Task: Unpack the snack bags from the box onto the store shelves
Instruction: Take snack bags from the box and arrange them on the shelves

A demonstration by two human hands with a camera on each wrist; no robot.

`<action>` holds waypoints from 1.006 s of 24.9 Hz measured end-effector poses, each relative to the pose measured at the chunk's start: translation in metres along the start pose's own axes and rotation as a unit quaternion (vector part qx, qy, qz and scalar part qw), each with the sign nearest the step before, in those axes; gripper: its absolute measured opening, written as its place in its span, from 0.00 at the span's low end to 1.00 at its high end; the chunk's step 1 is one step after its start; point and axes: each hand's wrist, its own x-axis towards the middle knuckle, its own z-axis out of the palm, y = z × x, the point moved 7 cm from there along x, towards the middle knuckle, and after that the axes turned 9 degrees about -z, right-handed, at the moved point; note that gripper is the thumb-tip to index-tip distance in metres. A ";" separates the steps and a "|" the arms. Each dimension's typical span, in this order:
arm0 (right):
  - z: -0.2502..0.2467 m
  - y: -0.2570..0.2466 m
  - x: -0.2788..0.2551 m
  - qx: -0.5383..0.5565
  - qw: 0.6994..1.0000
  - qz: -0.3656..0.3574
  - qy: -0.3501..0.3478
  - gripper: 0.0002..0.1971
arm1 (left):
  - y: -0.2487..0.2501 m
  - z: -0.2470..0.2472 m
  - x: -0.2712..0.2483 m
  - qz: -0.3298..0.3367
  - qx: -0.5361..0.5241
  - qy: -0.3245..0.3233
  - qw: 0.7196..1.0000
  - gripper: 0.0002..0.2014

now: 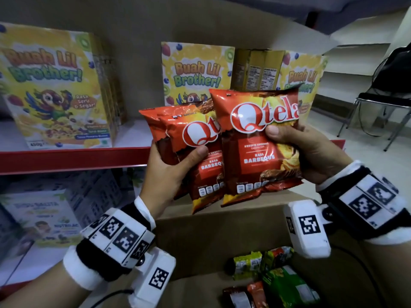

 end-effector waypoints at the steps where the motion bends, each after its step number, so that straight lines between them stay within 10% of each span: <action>1: 0.000 -0.002 0.002 -0.004 1.000 -0.008 0.005 0.46 | 0.003 0.001 0.003 0.009 0.005 0.002 1.000 0.37; 14: -0.005 -0.018 0.040 -0.092 0.991 -0.098 0.026 0.16 | 0.027 -0.005 0.034 0.003 0.077 0.024 0.997 0.37; 25: 0.018 -0.172 0.074 -0.067 0.994 0.067 0.049 0.21 | 0.179 0.023 0.052 -0.143 0.099 0.066 0.983 0.36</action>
